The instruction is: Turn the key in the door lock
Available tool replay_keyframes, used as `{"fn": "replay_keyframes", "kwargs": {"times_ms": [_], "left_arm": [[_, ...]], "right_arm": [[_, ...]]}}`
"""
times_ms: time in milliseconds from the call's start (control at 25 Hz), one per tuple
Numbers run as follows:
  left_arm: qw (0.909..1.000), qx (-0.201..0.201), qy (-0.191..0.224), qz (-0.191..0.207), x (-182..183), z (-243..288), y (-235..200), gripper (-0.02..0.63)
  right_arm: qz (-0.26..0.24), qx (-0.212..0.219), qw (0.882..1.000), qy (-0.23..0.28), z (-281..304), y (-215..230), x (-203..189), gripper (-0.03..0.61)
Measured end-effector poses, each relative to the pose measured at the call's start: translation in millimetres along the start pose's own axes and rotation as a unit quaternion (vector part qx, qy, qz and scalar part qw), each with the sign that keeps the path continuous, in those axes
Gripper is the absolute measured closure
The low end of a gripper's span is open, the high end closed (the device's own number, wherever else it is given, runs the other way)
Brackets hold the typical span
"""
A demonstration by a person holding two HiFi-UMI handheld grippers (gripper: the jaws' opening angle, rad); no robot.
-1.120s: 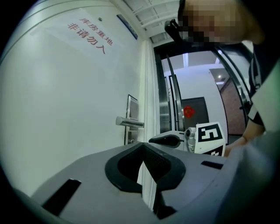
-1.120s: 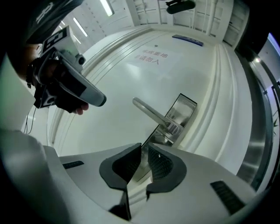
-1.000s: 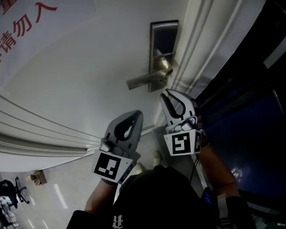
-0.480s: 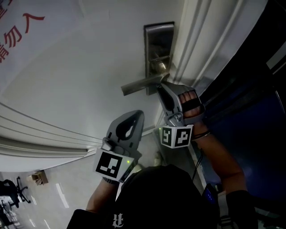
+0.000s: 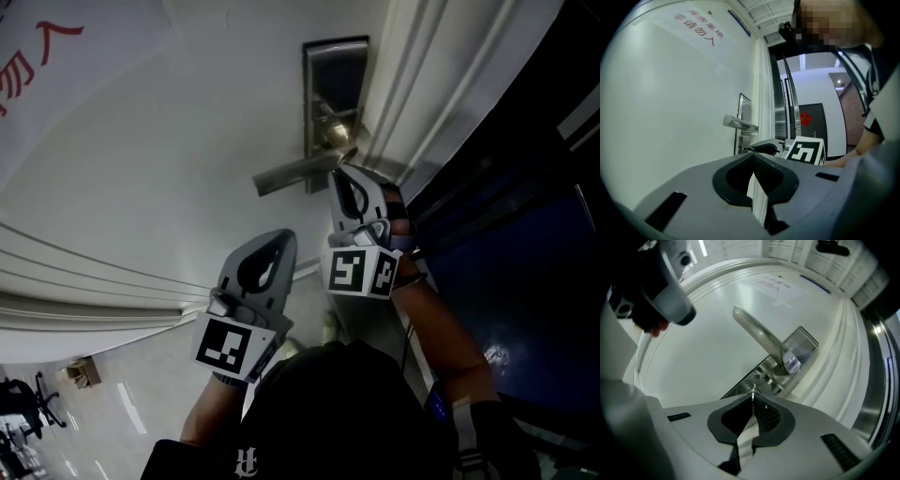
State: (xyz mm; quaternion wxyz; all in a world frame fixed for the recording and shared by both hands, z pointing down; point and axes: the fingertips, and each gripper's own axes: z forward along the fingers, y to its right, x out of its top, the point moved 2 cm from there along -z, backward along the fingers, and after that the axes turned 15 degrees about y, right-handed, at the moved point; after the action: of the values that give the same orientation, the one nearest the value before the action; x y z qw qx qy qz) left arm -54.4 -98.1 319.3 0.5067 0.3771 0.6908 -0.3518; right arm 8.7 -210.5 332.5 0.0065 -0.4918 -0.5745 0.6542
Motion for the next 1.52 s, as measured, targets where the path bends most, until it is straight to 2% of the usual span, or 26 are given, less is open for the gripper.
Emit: {"fn": "replay_keyframes", "kwargs": {"times_ms": [120,240,360,520,600,680,840,1040,1200,1240,1400,1520], "left_arm": [[1.0,-0.004,0.001,0.003,1.7,-0.1,1.9,0.607],[1.0,-0.008,0.002,0.006,2.6,-0.8,4.5,0.607],[0.9999,-0.009,0.002,0.009,3.2,-1.7,5.8,0.607],[0.9999,-0.008,0.001,0.01,4.0,-3.8,6.2,0.607],[0.9999,-0.008,0.003,0.011,4.9,-4.3,6.2,0.607],[0.9999,-0.007,0.004,0.011,6.0,-4.8,6.1,0.606],[0.9999,-0.006,0.005,0.012,7.1,-6.0,5.5,0.607],[0.9999,-0.005,0.003,0.013,7.1,-7.3,5.1,0.607],[0.9999,-0.005,0.003,0.014,7.2,-8.5,5.8,0.607],[0.9999,-0.005,0.003,0.014,7.4,-8.7,6.1,0.607],[0.9999,-0.005,0.003,0.013,7.8,-9.2,6.2,0.606],[0.9999,-0.005,0.004,0.012,7.8,-9.0,6.5,0.606]], "right_arm": [[0.11,-0.018,0.994,-0.001,0.3,3.8,-0.5,0.557],[0.195,-0.029,0.98,0.001,0.6,5.2,-0.6,0.557],[0.247,-0.034,0.968,0.001,0.7,6.3,-1.6,0.557],[0.292,-0.036,0.956,0.003,0.0,7.0,-3.5,0.556],[0.346,-0.037,0.938,0.007,-0.5,8.0,-6.7,0.555],[0.427,-0.036,0.904,0.011,-0.9,9.1,-9.8,0.555],[0.571,-0.034,0.82,0.011,-1.4,9.5,-14.2,0.555],[0.692,-0.035,0.721,0.013,-1.9,9.8,-18.5,0.555],[0.777,-0.036,0.628,0.025,-1.3,11.2,-20.6,0.555],[0.792,-0.037,0.609,0.024,-1.9,10.9,-22.0,0.555],[0.833,-0.042,0.551,0.011,-5.2,7.7,-29.8,0.554],[0.865,-0.034,0.5,0.022,-4.0,6.8,-29.8,0.551]]}}
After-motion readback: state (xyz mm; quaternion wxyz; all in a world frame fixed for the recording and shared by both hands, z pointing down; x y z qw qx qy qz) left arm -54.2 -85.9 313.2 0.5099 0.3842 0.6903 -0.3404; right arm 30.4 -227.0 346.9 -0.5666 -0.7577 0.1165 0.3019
